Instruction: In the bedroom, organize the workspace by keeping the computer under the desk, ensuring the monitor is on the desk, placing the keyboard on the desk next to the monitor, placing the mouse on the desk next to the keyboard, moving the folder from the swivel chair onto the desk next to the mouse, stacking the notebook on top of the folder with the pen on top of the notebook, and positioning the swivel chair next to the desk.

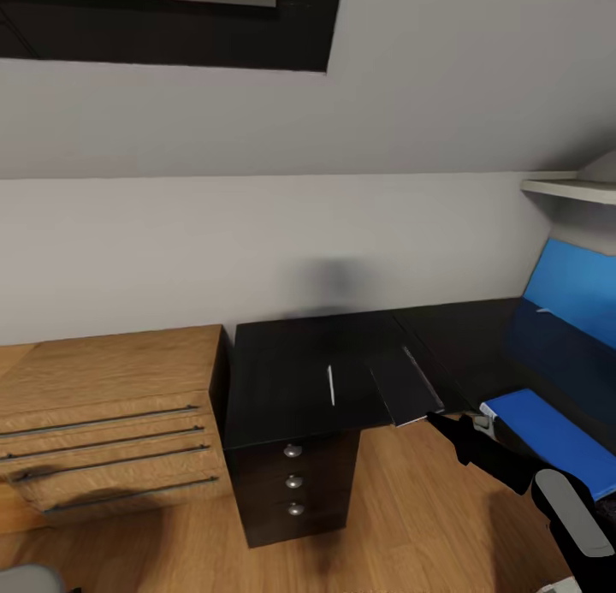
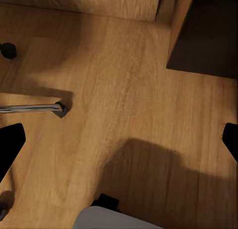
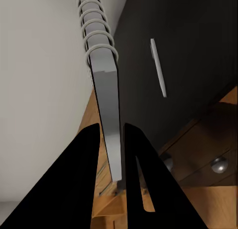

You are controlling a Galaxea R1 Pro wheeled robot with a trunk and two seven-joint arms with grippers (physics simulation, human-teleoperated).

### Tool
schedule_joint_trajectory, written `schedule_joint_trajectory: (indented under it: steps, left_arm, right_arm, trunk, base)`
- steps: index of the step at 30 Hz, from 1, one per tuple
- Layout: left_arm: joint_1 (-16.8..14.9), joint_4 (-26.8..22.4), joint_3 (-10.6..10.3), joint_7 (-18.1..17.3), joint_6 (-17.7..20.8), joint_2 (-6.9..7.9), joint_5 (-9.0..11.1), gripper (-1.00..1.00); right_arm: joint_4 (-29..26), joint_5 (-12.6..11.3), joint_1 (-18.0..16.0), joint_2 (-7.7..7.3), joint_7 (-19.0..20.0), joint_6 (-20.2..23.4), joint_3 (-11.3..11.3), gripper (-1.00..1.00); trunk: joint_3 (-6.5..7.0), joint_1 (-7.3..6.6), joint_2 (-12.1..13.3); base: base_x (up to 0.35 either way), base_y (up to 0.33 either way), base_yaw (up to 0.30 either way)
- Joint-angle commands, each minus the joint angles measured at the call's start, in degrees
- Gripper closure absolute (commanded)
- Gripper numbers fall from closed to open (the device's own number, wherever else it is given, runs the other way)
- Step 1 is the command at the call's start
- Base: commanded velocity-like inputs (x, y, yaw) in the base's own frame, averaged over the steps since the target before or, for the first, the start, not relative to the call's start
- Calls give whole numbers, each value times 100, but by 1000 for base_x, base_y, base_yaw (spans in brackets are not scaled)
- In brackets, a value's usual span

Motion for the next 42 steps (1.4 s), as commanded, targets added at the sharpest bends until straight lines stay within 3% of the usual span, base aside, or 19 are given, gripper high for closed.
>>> schedule_joint_trajectory:
  steps: [1, 9, 20, 25, 30, 42]
  left_arm:
    - [-3, -2, 13, 53, -11, -1, -61, -100]
    - [-4, -2, 13, 53, -1, -1, -62, -100]
    - [-2, -4, 13, 53, -1, -1, -62, -100]
    - [-4, -3, 13, 53, -7, 1, -62, -100]
    - [-2, -1, 13, 53, -9, 1, -62, -100]
    - [-3, -1, 13, 53, -9, -1, -62, -100]
  right_arm:
    - [5, -18, -7, 4, 32, 34, -9, 100]
    - [6, -19, -7, 16, 39, 37, -21, 100]
    - [10, -18, -7, 7, 36, 32, -32, 100]
    - [268, -16, -7, -13, 39, -140, -55, 100]
    - [600, -29, -7, -20, 53, -387, -321, 100]
    - [659, -18, -7, -45, 116, -412, -563, 100]
  trunk:
    - [-7, 0, -5]
    - [-9, 0, -5]
    - [-10, 0, -5]
    - [-10, 0, -5]
    - [-10, 0, -5]
    - [-10, 0, -5]
  base:
    - [0, 0, -257]
    - [0, -158, -235]
    - [0, -287, -22]
    - [0, -112, 0]
    - [0, -21, 0]
    - [0, -159, 0]
